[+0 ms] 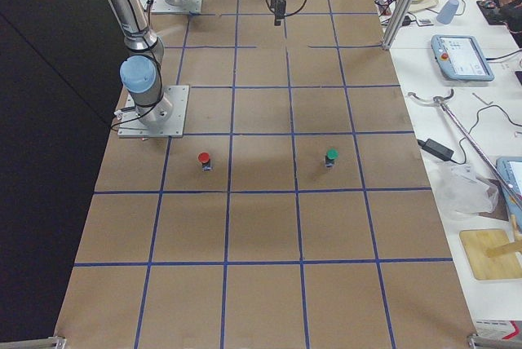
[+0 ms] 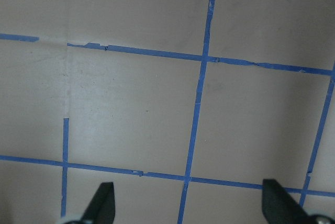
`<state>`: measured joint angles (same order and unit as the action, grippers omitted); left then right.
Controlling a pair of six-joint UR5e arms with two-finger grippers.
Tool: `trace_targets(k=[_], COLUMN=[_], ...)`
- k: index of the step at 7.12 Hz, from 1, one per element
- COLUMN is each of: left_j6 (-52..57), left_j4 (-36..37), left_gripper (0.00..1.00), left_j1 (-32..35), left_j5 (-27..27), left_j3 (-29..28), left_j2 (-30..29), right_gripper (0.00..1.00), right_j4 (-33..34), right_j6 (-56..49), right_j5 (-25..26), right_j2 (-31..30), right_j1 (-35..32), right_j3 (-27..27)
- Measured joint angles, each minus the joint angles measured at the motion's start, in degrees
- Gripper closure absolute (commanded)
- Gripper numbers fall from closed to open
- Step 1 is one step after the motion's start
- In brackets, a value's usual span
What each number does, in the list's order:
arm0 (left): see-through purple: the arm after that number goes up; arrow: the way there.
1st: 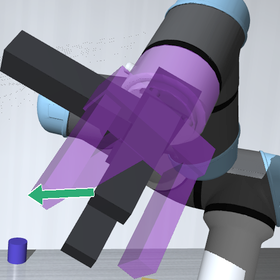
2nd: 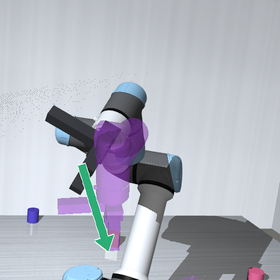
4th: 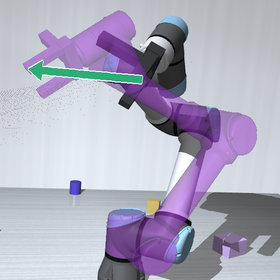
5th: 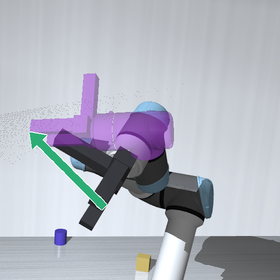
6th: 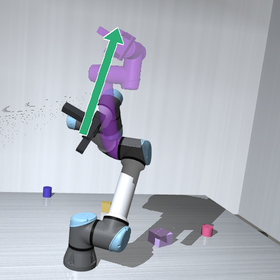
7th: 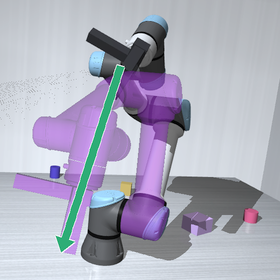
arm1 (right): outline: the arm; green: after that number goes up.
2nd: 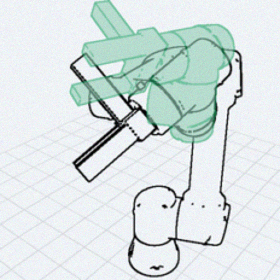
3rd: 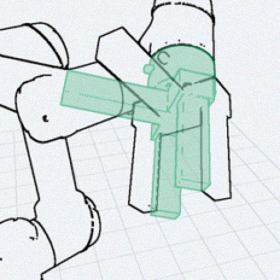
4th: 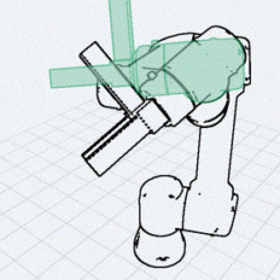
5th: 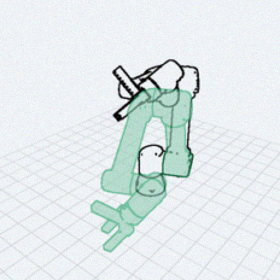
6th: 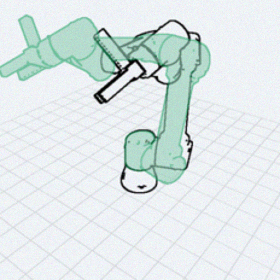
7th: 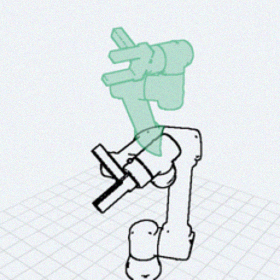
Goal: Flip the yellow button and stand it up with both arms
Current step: 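Close the left gripper on the yellow button's base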
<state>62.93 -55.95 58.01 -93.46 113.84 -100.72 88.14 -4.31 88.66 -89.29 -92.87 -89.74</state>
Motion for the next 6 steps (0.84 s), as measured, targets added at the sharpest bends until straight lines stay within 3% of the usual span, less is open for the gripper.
trace_targets(k=[3, 6], left_j6=[1.13, 0.88], left_j4=[1.67, 3.5], left_gripper=[0.1, 0.1], left_j1=[-0.74, -0.79], left_j5=[0.19, 1.36], left_j3=[-0.1, 0.33], left_j2=[-2.82, -4.29], right_gripper=[0.0, 0.0], right_j4=[-0.2, -0.19], right_j6=[0.0, 0.0], right_j5=[0.05, 0.06], right_j2=[0.0, 0.0], right_j1=[-0.03, -0.03], right_j3=[0.0, 0.0])
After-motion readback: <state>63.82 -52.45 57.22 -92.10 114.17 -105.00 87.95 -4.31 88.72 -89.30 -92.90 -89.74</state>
